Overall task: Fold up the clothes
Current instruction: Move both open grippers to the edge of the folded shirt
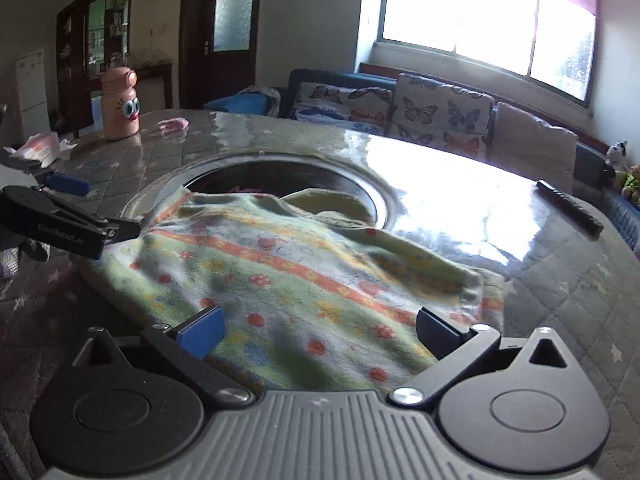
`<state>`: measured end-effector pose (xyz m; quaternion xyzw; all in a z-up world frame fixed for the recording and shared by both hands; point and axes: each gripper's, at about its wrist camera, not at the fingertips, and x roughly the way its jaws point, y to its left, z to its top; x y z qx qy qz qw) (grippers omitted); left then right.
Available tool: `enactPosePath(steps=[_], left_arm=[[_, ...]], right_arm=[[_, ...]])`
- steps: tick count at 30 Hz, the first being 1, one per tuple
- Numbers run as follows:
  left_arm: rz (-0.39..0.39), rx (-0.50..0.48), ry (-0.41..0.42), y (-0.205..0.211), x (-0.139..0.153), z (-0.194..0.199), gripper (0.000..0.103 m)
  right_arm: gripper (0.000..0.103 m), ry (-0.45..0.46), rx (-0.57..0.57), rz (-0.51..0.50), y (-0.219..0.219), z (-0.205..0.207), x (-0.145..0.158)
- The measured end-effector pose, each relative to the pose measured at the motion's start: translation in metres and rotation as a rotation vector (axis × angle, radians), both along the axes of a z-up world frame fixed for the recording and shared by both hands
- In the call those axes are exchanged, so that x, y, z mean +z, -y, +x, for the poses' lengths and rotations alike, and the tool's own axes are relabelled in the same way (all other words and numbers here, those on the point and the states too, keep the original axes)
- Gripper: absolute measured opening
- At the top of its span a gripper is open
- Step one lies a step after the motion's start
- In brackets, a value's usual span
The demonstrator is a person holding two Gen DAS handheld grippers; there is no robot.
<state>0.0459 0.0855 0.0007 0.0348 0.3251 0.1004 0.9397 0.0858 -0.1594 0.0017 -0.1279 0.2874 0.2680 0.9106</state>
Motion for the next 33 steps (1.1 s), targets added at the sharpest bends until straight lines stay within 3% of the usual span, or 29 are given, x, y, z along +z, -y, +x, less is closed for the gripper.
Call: enactPosePath(steps=[10, 24, 33], left_arm=[[-0.071, 0.041, -0.016, -0.003, 0.001, -0.008, 0.103], [-0.098, 0.053, -0.005, 0.003, 0.007, -0.016, 0.103], [-0.108, 0.062, -0.004, 0.004, 0.008, -0.020, 0.103]], right_arm=[[0.103, 0.000, -0.083, 0.010, 0.025, -0.003, -0.004], [0.103, -0.019, -0.084, 0.019, 0.019, -0.009, -0.012], [0.103, 0.018, -0.010, 0.028, 0.003, -0.018, 0.005]])
